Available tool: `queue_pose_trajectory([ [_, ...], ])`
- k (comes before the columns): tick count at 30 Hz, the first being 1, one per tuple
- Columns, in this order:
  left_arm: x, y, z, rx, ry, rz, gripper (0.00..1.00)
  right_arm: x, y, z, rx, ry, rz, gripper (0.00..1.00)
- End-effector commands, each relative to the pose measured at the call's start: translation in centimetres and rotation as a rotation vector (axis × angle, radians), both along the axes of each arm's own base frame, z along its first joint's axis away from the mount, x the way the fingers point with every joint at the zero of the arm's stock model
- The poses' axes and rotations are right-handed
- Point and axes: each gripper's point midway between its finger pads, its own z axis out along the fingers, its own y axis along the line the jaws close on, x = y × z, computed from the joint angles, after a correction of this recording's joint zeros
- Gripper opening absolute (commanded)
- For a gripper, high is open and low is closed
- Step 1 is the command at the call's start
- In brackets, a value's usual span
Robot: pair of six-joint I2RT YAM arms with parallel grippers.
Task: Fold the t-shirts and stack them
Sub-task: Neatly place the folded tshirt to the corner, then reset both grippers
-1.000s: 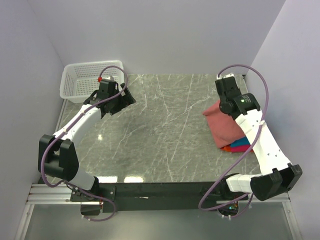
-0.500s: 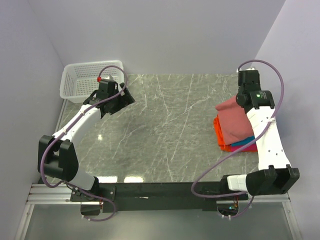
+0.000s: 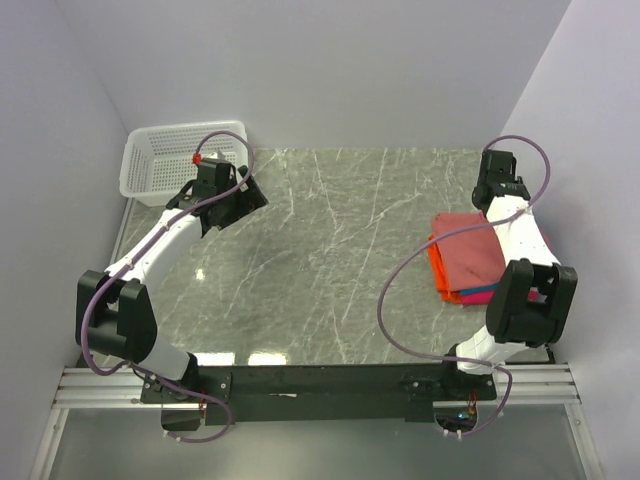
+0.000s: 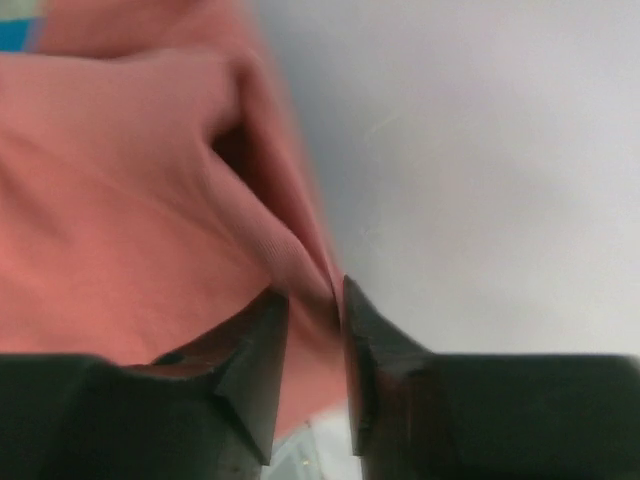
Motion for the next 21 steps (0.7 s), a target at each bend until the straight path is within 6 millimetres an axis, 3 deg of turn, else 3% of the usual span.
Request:
queue_pose_trajectory([
  [1, 0.7, 0.4, 1.5, 0.006, -0.040, 0.021, 0.99, 1.1, -2.4, 4.0, -0.125, -0.194, -0.144, 0.85],
  [2, 0.7, 0.4, 1.6, 0.005, -0.041, 0.023, 0.99, 1.2, -2.5, 4.3, -0.124, -0.213, -0.158, 0.97],
  [6, 0.6, 1.0, 2.0, 0.013, -0.042, 0.052, 0.99, 1.7, -2.1, 6.3, -0.080, -0.330, -0.197, 0.97],
  [9, 0.4, 1.0, 2.6, 0.001, -0.051, 0.060, 0.99, 2.1, -0.6, 7.7, 0.007, -0.441, -0.178, 0.98],
  [13, 0.0, 1.1, 4.0, -0.024, -0.072, 0.076, 0.99, 2.4, 4.1, 9.9, 0.201, -0.645, -0.079, 0.98],
  [16, -0.9, 1.5, 5.3, -0.039, -0.087, 0.104, 0.99, 2.3, 8.2, 10.6, 0.464, -0.804, -0.030, 0.98],
  [17, -1.1, 2.0, 5.5, -0.041, -0.091, 0.140, 0.99, 2.9, 10.9, 10.3, 0.610, -0.813, 0.056, 0.98],
  [21, -3.2, 4.0, 7.0, -0.034, -0.114, 0.233, 0.99, 1.8, 17.7, 10.5, 0.948, -0.904, 0.279, 0.98],
])
